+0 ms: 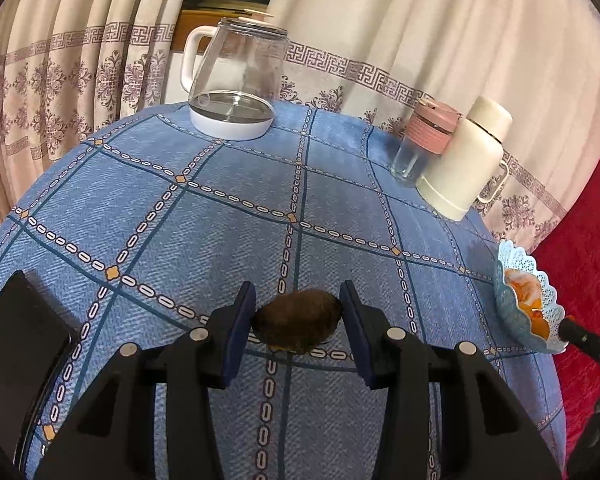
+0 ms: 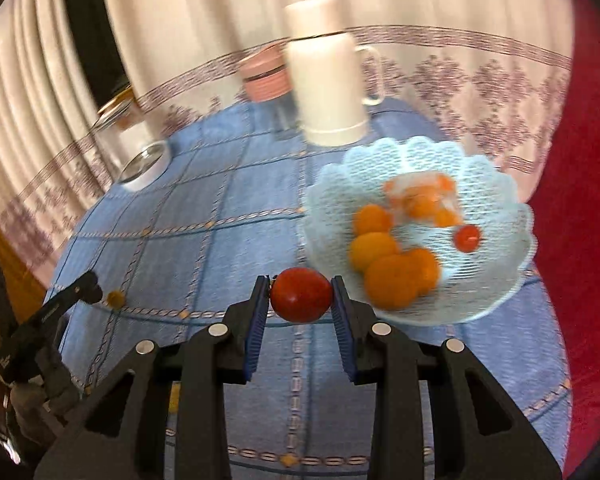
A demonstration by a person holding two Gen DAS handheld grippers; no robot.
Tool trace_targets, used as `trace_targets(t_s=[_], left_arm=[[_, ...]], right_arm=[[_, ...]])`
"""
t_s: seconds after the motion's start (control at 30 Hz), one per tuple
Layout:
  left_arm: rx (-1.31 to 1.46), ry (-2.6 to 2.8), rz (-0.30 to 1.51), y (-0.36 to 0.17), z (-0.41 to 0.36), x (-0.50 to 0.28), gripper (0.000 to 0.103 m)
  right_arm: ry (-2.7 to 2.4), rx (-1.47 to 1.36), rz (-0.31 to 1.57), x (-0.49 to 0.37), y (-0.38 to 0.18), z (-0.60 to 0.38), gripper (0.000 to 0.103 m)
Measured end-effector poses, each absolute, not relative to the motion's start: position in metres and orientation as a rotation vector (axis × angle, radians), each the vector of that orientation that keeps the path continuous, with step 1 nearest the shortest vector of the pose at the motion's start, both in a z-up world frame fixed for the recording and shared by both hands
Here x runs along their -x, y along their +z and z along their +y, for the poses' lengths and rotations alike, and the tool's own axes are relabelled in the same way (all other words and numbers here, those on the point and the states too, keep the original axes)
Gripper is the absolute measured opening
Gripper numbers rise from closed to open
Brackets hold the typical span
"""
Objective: Organize fruits
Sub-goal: 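Carry the red tomato into the basket and open the right tool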
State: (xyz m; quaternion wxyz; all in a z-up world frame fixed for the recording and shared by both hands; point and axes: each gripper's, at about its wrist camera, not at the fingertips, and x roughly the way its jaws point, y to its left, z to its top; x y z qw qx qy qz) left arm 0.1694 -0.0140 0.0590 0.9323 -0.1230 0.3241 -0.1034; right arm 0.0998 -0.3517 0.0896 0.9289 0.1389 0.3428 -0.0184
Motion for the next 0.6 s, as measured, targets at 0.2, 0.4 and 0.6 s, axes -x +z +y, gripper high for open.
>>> trace_targets(t_s=[0.2,0.4,0.6], left_arm=[[0.213,-0.209,0.625,0.063,-0.020,-0.164,0.044],[0.247,-0.209,0.639,0.062,-0.013,-0.168,0.044],[0.384,-0.202,0.702,0.052,0.017,-0.182,0.044]], right_arm=[[-0.135,-0.329,0.665,-0.088,0.092,-0.384,0.033],[-0.211,-0.374,0.638,-0.078,0.091,-0.406,0.033],[-0.270,-0.376,0.617,-0.075,0.090,-0.419,0.033]])
